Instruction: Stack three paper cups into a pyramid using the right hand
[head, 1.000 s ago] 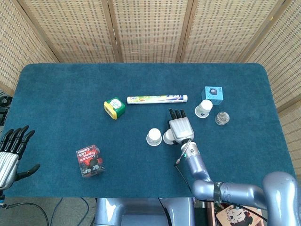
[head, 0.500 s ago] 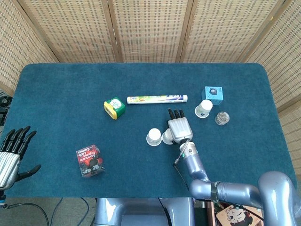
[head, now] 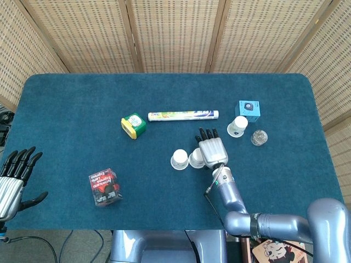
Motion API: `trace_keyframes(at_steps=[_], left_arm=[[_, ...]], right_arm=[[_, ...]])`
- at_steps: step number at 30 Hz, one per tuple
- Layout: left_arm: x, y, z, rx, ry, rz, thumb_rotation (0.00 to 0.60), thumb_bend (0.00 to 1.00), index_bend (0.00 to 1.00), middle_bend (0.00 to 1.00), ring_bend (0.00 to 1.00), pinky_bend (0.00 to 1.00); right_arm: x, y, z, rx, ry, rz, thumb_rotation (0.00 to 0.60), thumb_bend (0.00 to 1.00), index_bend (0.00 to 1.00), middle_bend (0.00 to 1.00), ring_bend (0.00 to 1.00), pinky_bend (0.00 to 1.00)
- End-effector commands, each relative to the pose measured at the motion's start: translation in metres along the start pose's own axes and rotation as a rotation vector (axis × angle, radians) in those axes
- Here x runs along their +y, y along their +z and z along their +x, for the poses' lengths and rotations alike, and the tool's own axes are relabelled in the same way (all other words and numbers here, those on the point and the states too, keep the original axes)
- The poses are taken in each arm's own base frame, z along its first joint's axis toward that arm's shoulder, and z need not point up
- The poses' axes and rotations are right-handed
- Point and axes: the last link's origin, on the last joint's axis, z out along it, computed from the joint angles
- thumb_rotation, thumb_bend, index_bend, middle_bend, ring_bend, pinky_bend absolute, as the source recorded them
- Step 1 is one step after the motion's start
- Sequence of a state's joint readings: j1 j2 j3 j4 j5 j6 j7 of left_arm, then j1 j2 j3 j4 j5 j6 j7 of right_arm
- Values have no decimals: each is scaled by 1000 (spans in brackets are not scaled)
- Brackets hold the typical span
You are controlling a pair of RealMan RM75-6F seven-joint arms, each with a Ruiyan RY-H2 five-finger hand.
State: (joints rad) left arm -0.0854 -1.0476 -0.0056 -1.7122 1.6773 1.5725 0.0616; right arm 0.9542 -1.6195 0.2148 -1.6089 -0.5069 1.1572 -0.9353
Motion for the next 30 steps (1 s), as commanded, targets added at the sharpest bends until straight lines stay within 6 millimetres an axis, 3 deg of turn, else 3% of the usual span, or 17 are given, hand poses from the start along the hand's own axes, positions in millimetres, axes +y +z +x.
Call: trace_keyframes(at_steps=[1, 6, 12, 30], left_arm=[[-1, 0, 1, 3, -1, 3, 600, 181, 0, 0, 0, 0], [0, -1, 1, 4, 1, -1, 600, 180, 0, 0, 0, 0], [2, 0, -1, 0, 8, -3, 600, 181, 0, 0, 0, 0], [-1, 4, -3, 5, 23, 22, 600, 180, 0, 0, 0, 0]], right_arm=[[11, -7, 3, 1, -30, -28, 600, 149, 183, 0, 0, 0], [31, -16, 18, 39, -20, -57, 600, 150, 182, 0, 0, 0], [45, -12, 31, 92, -4, -65, 600, 150, 183, 0, 0, 0], [75, 50, 44, 142, -28, -133, 600, 150, 248, 0, 0, 0]])
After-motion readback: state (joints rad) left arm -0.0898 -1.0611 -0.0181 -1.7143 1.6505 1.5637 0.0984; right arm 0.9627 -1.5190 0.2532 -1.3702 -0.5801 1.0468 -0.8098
